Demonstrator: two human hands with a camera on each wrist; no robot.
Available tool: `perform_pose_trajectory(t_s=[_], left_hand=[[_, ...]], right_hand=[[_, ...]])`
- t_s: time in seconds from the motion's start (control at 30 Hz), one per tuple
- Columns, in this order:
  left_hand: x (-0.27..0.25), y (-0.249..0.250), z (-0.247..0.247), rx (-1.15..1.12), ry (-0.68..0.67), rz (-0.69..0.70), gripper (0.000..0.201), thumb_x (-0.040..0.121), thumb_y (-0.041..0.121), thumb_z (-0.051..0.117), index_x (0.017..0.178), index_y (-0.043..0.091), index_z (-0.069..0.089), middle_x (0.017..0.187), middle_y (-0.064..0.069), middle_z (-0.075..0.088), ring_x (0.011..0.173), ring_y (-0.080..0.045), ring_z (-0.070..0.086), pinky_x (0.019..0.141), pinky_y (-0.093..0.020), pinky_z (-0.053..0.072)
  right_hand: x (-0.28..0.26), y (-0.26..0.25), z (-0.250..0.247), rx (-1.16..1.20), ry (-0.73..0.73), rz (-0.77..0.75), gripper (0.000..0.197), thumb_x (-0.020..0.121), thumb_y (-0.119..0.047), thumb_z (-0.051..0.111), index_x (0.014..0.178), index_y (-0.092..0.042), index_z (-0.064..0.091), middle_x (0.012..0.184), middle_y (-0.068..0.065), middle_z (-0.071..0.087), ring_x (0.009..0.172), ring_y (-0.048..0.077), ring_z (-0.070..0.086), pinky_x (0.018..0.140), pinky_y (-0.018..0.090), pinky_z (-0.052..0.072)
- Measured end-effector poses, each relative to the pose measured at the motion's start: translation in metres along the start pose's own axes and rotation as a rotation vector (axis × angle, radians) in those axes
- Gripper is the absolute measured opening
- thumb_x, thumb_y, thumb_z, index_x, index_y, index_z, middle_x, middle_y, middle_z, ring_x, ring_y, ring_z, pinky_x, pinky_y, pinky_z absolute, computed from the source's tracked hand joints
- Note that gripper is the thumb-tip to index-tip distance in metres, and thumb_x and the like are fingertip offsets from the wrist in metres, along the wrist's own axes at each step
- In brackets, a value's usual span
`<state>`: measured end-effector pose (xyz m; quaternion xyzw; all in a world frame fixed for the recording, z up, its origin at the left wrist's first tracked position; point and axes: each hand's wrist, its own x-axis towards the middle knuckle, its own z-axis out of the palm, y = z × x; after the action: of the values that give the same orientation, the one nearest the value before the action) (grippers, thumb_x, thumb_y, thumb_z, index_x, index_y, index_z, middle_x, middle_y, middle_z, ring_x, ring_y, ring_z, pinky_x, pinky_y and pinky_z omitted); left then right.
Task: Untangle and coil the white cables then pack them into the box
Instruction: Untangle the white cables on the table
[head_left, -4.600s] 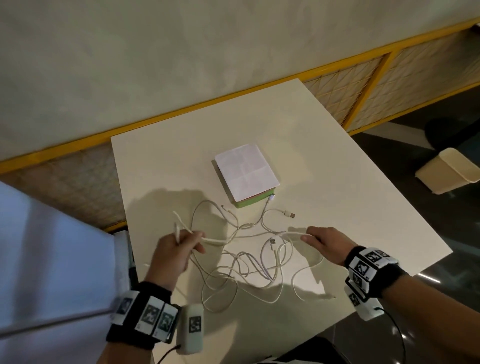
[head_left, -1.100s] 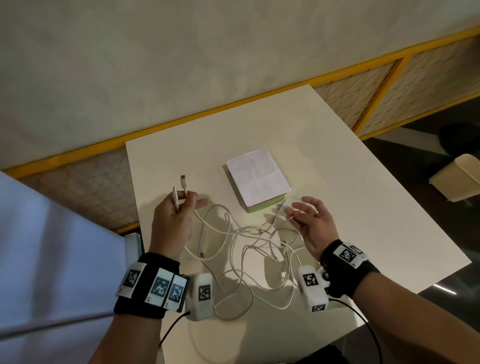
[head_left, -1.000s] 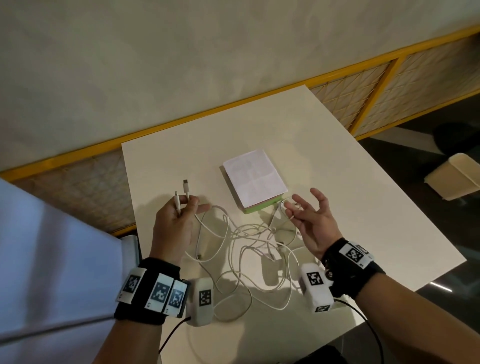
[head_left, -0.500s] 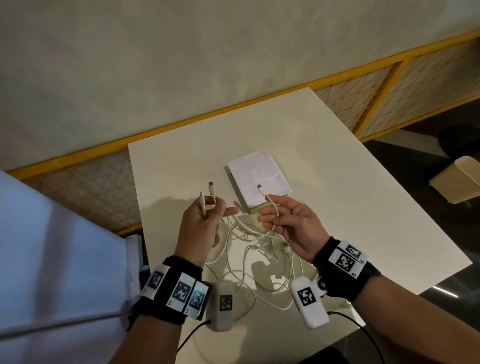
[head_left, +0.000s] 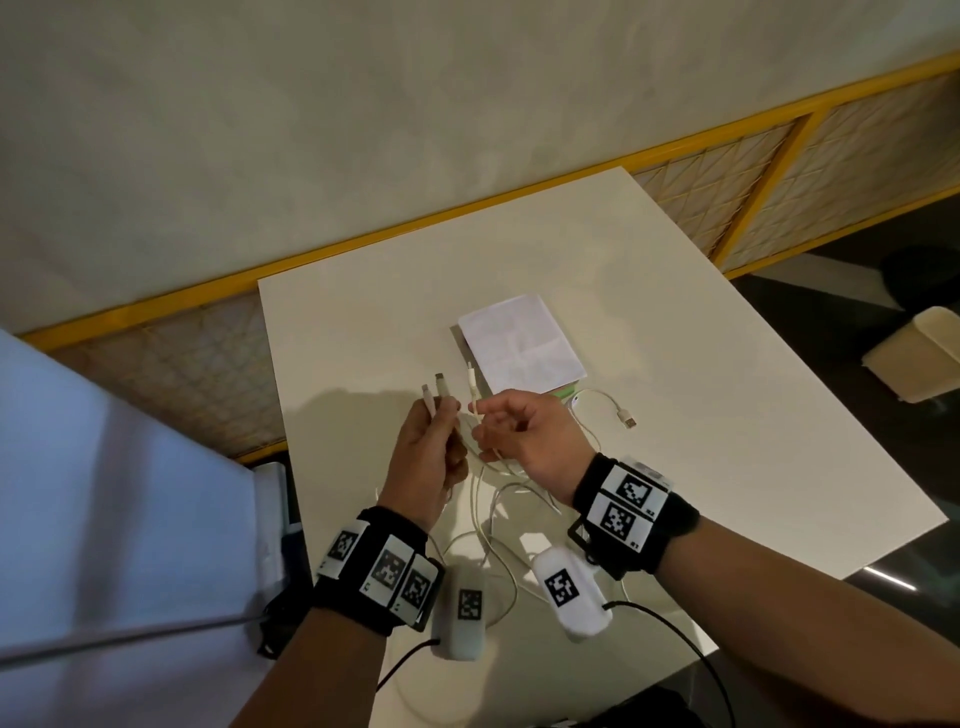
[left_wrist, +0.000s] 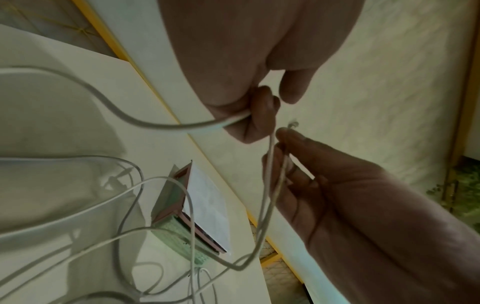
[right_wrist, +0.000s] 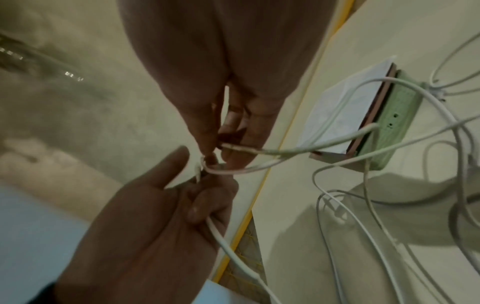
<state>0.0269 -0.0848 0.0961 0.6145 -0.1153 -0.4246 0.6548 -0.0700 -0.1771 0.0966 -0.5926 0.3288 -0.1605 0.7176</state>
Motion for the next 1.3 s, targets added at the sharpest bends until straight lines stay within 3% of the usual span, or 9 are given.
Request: perform_pose_trajectory(t_s=[0.2, 0.33, 0.5, 0.63, 0.77, 0.9, 1.03, 1.13, 1.3], left_hand=[[0.001, -0.009, 0.001, 0.179, -0.004, 0.051, 0.032, 0.097, 0.023, 0.049, 0.097, -0.01, 0.052, 0.061, -0.007, 0.046, 0.043, -0.01, 0.039, 0.043, -0.021, 0.033], [0.006, -0.009, -0.004, 0.085, 0.103, 0.049, 0.031, 0.099, 0.024, 0.043, 0.073, 0.009, 0.052, 0.051, 0.002, 0.052, 0.051, -0.018, 0.045, 0.056, -0.031, 0.037], [0.001, 0.028, -0.016, -0.347, 0.183, 0.07, 0.031, 0.101, 0.027, 0.036, 0.074, 0.017, 0.048, 0.055, 0.004, 0.061, 0.062, -0.016, 0.063, 0.072, -0.038, 0.052], [-0.004, 0.076, -0.039, -0.592, 0.14, 0.207, 0.033, 0.101, 0.029, 0.033, 0.072, 0.019, 0.045, 0.046, 0.008, 0.042, 0.039, -0.008, 0.04, 0.054, -0.023, 0.052], [-0.012, 0.095, -0.042, -0.777, 0.05, 0.239, 0.031, 0.099, 0.028, 0.033, 0.073, 0.017, 0.047, 0.048, 0.007, 0.037, 0.039, -0.006, 0.034, 0.048, -0.018, 0.043], [-0.021, 0.093, -0.028, -0.905, -0.03, 0.192, 0.035, 0.101, 0.025, 0.031, 0.072, 0.014, 0.047, 0.048, 0.006, 0.037, 0.039, -0.007, 0.034, 0.044, -0.017, 0.04], [-0.027, 0.105, -0.025, -0.985, -0.095, 0.221, 0.038, 0.102, 0.022, 0.028, 0.071, 0.012, 0.047, 0.049, 0.004, 0.038, 0.039, -0.008, 0.035, 0.042, -0.018, 0.04], [-0.03, 0.106, -0.018, -1.007, -0.113, 0.215, 0.038, 0.102, 0.023, 0.028, 0.071, 0.012, 0.046, 0.049, 0.003, 0.038, 0.038, -0.008, 0.035, 0.042, -0.019, 0.04], [-0.02, 0.09, -0.022, -0.968, 0.012, 0.177, 0.035, 0.1, 0.027, 0.031, 0.07, 0.015, 0.044, 0.047, 0.004, 0.036, 0.037, -0.008, 0.033, 0.042, -0.018, 0.039]], right_hand=[[0.003, 0.008, 0.003, -0.312, -0.016, -0.093, 0.006, 0.082, -0.009, 0.066, 0.078, -0.012, 0.069, 0.049, -0.01, 0.058, 0.046, 0.004, 0.051, 0.051, 0.02, 0.043], [0.001, 0.012, 0.009, -0.299, -0.038, -0.06, 0.007, 0.083, -0.018, 0.068, 0.081, -0.012, 0.064, 0.06, -0.005, 0.06, 0.051, 0.007, 0.056, 0.051, 0.016, 0.047], [-0.004, 0.022, -0.006, -0.648, -0.163, -0.138, 0.014, 0.082, -0.028, 0.068, 0.074, -0.025, 0.057, 0.061, -0.009, 0.05, 0.055, 0.004, 0.044, 0.054, 0.015, 0.035], [-0.007, 0.033, -0.031, -0.746, -0.144, -0.092, 0.02, 0.083, -0.025, 0.067, 0.068, -0.022, 0.054, 0.06, -0.007, 0.051, 0.055, 0.006, 0.045, 0.057, 0.018, 0.036], [-0.006, 0.033, -0.037, -0.65, -0.1, 0.004, 0.017, 0.083, -0.028, 0.065, 0.09, -0.014, 0.062, 0.078, 0.011, 0.06, 0.072, 0.025, 0.055, 0.072, 0.037, 0.046], [-0.007, 0.018, -0.021, -0.602, -0.203, -0.125, 0.054, 0.076, -0.023, 0.073, 0.124, -0.019, 0.048, 0.116, 0.0, 0.053, 0.109, 0.015, 0.052, 0.097, 0.029, 0.039], [-0.007, -0.018, -0.006, -0.477, -0.232, -0.225, 0.047, 0.076, -0.019, 0.074, 0.119, -0.016, 0.054, 0.106, -0.007, 0.059, 0.094, -0.005, 0.054, 0.09, 0.015, 0.039], [-0.012, -0.041, 0.011, -0.563, -0.346, -0.354, 0.059, 0.077, -0.025, 0.073, 0.13, -0.019, 0.047, 0.126, -0.005, 0.056, 0.113, 0.0, 0.051, 0.099, 0.012, 0.036], [-0.011, -0.038, 0.032, -0.527, -0.507, -0.157, 0.027, 0.094, -0.029, 0.051, 0.081, -0.01, 0.066, 0.076, 0.006, 0.069, 0.061, 0.017, 0.06, 0.068, 0.032, 0.048]])
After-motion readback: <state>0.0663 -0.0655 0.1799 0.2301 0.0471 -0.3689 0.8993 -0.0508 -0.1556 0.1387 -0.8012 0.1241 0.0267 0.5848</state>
